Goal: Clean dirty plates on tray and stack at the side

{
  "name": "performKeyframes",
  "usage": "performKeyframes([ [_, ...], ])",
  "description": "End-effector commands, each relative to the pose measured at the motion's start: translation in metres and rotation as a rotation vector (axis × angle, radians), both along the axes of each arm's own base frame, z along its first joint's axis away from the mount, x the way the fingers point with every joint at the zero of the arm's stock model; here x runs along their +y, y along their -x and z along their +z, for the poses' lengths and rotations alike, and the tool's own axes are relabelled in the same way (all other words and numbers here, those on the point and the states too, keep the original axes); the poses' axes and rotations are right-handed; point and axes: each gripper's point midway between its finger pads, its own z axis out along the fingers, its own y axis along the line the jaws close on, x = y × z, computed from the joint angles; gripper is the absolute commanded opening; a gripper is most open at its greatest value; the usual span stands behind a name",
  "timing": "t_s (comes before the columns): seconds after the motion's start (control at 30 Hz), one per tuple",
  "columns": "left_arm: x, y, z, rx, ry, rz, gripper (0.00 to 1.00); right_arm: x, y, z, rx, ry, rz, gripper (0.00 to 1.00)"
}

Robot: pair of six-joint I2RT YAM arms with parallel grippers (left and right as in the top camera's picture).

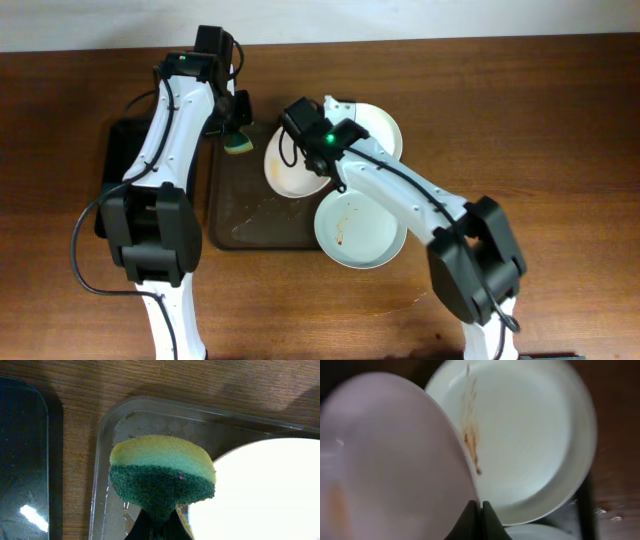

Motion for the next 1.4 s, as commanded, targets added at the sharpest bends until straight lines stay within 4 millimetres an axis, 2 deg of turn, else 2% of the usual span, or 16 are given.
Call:
performKeyframes([
  [0.0,0.005,0.003,-0.006,0.012,-0.013,-0.002,0.01,-0.017,0.007,0.086,-0.253,0.249,0.014,0.04],
  [0.1,0.013,0.002,-0.014,0.018,-0.013,0.013,0.01,-0.006,0.035,0.14,-0.502,0.596,-0.002,0.04],
  [0.2,0.014,0.001,-0.017,0.019,-0.013,0.017,0.01,0.019,0.057,0.159,-0.626,0.621,0.003,0.04],
  [0.37,0.014,0.001,-0.017,0.018,-0.013,0.017,0.01,0.02,0.058,0.16,-0.633,0.623,0.0,0.04],
  [0.47,0.014,0.001,-0.017,0.02,-0.013,0.016,0.01,0.014,0.049,0.118,-0.419,0.434,0.046,0.04],
  [0.6,0.016,0.001,-0.017,0.021,-0.026,0.019,0.01,-0.043,0.039,0.09,-0.108,0.146,-0.036,0.04],
  [0.7,0.022,0.002,-0.017,0.022,-0.065,0.025,0.01,-0.119,0.02,0.087,0.044,-0.033,-0.131,0.04],
  [0.73,0.022,0.002,-0.017,0.022,-0.065,0.025,0.01,-0.165,0.014,0.079,0.102,-0.09,-0.216,0.04],
  [0.83,0.023,0.003,-0.017,0.025,-0.066,0.025,0.01,-0.242,0.018,0.062,0.159,-0.143,-0.389,0.04],
  [0.9,0.023,0.003,-0.017,0.025,-0.066,0.025,0.01,-0.298,0.035,0.03,0.207,-0.178,-0.536,0.04],
  [1.03,0.022,0.003,-0.017,0.025,-0.065,0.025,0.01,-0.354,0.063,-0.035,0.224,-0.26,-0.698,0.04],
  [1.13,0.022,0.003,-0.017,0.025,-0.065,0.025,0.01,-0.372,0.069,-0.054,0.187,-0.267,-0.743,0.07],
  [1.17,0.022,0.003,-0.017,0.025,-0.065,0.025,0.01,-0.373,0.068,-0.053,0.182,-0.267,-0.743,0.2],
  [1.2,0.022,0.003,-0.017,0.025,-0.065,0.025,0.01,-0.37,0.066,-0.053,0.18,-0.279,-0.736,0.62],
  [1.23,0.022,0.003,-0.017,0.025,-0.065,0.025,0.01,-0.364,0.064,-0.052,0.185,-0.315,-0.719,0.72],
  [1.37,0.022,0.003,-0.017,0.025,-0.065,0.025,0.01,-0.31,0.037,-0.005,0.174,-0.527,-0.423,0.73],
])
